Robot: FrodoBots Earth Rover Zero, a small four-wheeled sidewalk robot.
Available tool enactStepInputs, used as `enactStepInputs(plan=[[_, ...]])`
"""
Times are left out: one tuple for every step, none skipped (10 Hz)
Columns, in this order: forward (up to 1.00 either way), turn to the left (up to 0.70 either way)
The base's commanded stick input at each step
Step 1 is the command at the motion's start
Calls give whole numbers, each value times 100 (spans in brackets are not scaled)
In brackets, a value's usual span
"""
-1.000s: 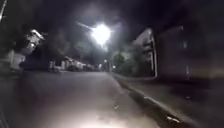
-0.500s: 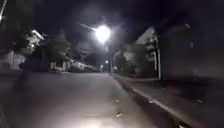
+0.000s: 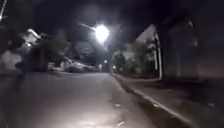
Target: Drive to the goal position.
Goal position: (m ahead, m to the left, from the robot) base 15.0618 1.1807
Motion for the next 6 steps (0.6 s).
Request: enactStepInputs(plan=[[49, -36], [49, -8], [49, 4], [49, 4], [49, 4], [49, 4]])
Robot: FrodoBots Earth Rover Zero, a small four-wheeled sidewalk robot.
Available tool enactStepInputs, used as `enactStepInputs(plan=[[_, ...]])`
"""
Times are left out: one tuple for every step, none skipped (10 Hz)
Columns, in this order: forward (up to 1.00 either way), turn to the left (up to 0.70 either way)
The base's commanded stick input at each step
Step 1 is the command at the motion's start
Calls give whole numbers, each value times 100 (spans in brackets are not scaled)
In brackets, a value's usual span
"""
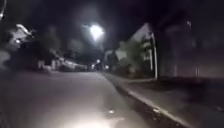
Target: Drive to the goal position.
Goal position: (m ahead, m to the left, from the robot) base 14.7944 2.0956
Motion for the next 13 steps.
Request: enactStepInputs(plan=[[49, 4], [49, 4], [49, 6], [49, 38], [49, 45], [49, 30], [49, 15], [49, 39], [49, 48], [49, 10], [49, 4], [49, 4], [49, 4]])
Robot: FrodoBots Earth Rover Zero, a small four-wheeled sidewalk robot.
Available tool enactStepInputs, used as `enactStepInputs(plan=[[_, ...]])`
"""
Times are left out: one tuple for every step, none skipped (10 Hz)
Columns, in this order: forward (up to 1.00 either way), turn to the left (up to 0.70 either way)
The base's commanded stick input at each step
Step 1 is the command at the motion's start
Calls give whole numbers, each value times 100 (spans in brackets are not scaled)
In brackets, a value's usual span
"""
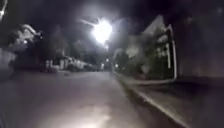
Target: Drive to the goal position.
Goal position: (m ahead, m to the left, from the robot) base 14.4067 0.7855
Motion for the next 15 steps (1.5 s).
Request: enactStepInputs(plan=[[49, 4], [49, 4], [49, 4], [49, 4], [49, 4], [49, 4], [49, 4], [49, 4], [49, 3], [49, -3], [49, -48], [49, -4], [49, -36], [49, -49], [49, -26]])
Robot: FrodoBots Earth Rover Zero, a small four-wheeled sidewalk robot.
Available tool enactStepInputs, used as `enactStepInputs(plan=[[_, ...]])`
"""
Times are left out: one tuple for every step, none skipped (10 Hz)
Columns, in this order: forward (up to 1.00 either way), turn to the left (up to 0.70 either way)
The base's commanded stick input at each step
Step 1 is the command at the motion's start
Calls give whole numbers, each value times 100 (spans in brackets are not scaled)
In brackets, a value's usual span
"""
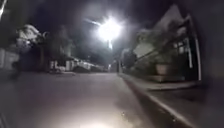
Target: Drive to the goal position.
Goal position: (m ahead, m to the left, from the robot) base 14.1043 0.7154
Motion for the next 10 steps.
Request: enactStepInputs(plan=[[49, 1], [49, 4], [49, 4], [49, 4], [49, 4], [49, 4], [49, 4], [49, 4], [49, 4], [49, 4]])
